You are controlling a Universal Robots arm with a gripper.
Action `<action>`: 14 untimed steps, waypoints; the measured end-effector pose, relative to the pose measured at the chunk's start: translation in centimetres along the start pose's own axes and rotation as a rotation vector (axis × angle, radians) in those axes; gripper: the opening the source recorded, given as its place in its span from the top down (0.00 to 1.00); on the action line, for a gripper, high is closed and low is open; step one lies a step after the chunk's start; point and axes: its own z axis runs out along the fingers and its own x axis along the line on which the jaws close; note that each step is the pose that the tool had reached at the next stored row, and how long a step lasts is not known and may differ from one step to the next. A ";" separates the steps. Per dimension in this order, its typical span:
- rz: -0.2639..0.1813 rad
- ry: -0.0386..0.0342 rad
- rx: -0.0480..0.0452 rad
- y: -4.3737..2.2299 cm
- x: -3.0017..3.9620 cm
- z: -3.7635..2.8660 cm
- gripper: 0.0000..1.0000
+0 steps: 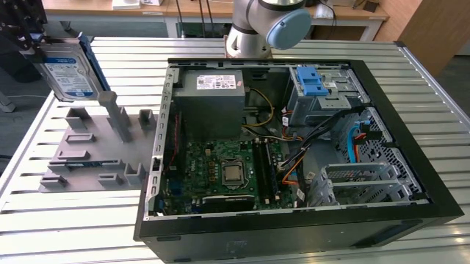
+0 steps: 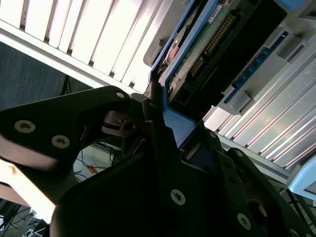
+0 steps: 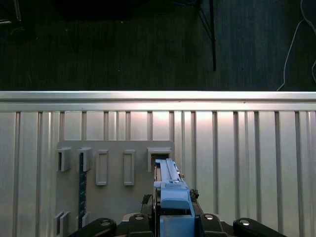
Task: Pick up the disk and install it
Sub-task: 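Pick up the disk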
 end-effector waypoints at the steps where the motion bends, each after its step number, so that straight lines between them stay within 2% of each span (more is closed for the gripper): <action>1: 0.000 0.0000 -0.0001 0.00 0.00 -0.07 0.63; 14: 0.000 0.0000 0.0000 0.04 -0.04 -0.95 0.63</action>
